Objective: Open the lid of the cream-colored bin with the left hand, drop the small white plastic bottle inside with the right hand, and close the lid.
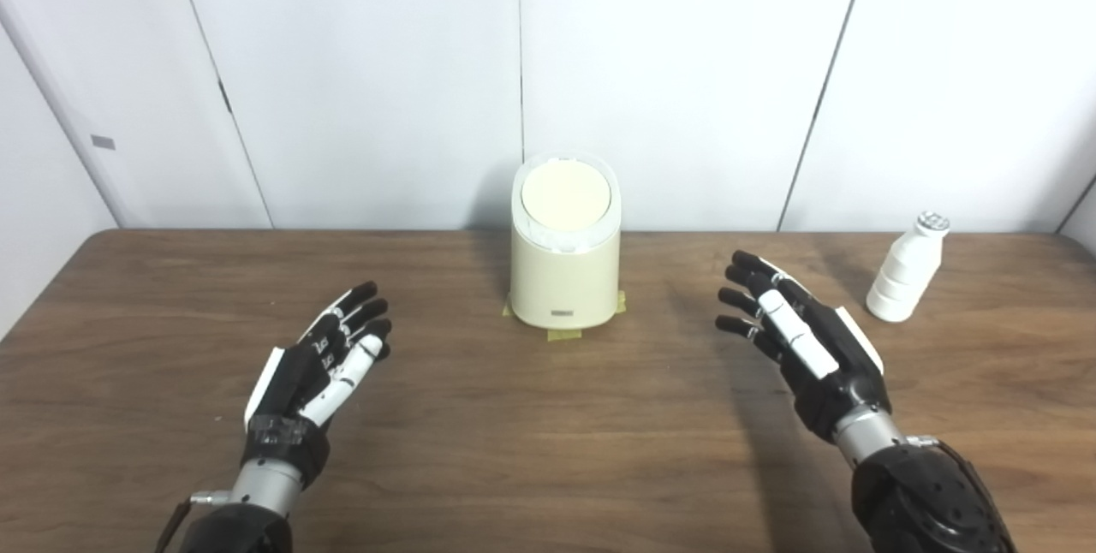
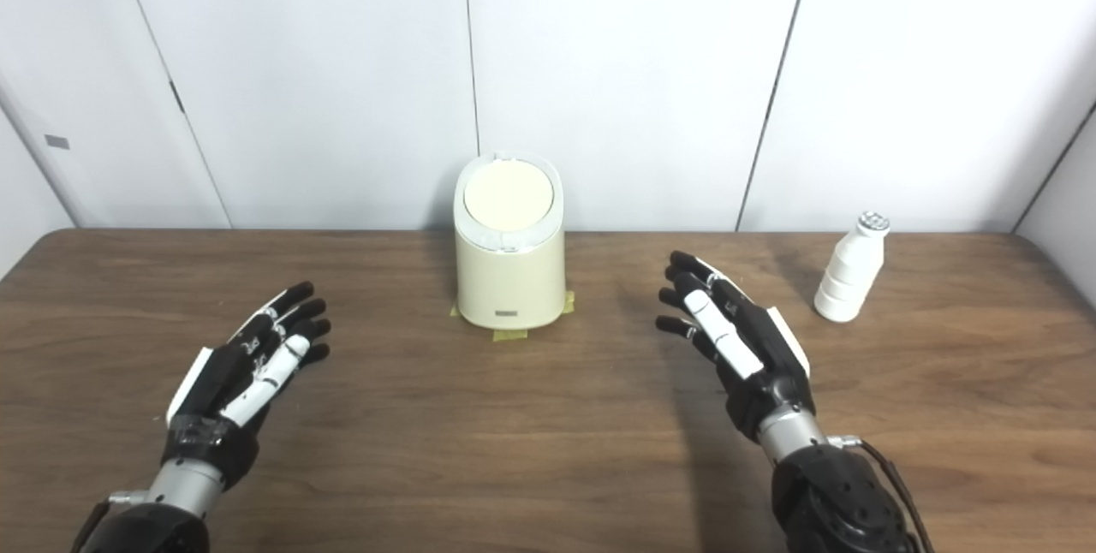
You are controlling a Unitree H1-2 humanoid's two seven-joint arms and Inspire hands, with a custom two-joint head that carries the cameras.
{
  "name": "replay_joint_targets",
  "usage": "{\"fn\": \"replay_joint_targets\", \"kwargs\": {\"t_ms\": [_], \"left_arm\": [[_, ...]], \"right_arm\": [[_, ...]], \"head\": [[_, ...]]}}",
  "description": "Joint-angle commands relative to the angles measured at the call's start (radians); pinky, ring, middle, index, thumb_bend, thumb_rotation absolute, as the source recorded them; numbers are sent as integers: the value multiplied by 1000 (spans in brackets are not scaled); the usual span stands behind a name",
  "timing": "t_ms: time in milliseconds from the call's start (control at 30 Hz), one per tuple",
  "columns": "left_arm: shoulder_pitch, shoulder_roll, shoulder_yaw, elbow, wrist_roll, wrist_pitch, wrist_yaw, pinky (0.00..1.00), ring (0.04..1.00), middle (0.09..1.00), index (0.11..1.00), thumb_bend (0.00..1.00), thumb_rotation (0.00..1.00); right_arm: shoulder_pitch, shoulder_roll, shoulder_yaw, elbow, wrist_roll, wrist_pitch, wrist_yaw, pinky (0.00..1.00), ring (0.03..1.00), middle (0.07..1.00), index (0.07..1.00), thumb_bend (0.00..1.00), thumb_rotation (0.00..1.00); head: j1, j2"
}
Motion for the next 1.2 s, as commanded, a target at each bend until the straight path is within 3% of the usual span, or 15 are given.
{"fn": "replay_joint_targets", "kwargs": {"t_ms": [0, 633, 833, 1033, 1167], "left_arm": [[-30, 9, -3, -22, -4, -20, -2, 833, 858, 874, 903, 421, 351], [-31, 0, 4, -29, -28, -17, -9, 832, 857, 873, 898, 406, 334], [-57, -13, 6, -45, -35, -9, 8, 824, 853, 885, 913, 503, 273], [-165, -2, -18, -33, 22, 31, 33, 828, 873, 905, 933, 624, 312], [-272, 27, -60, 0, 89, 76, 37, 839, 873, 922, 961, 615, 315]], "right_arm": [[-29, -6, -7, -35, 15, -26, 10, 740, 839, 870, 816, 521, 549], [-22, -10, -4, -33, 15, -32, 15, 740, 842, 869, 810, 511, 536], [-11, -15, -8, -26, 18, -40, 24, 724, 832, 861, 808, 497, 540], [-1, -22, 1, -20, 0, -53, 29, 712, 804, 822, 784, 495, 491], [2, -19, 4, -18, -14, -61, 22, 690, 771, 787, 766, 509, 470]], "head": [[0, 0], [12, -11], [9, -26], [4, -34], [2, -35]]}}
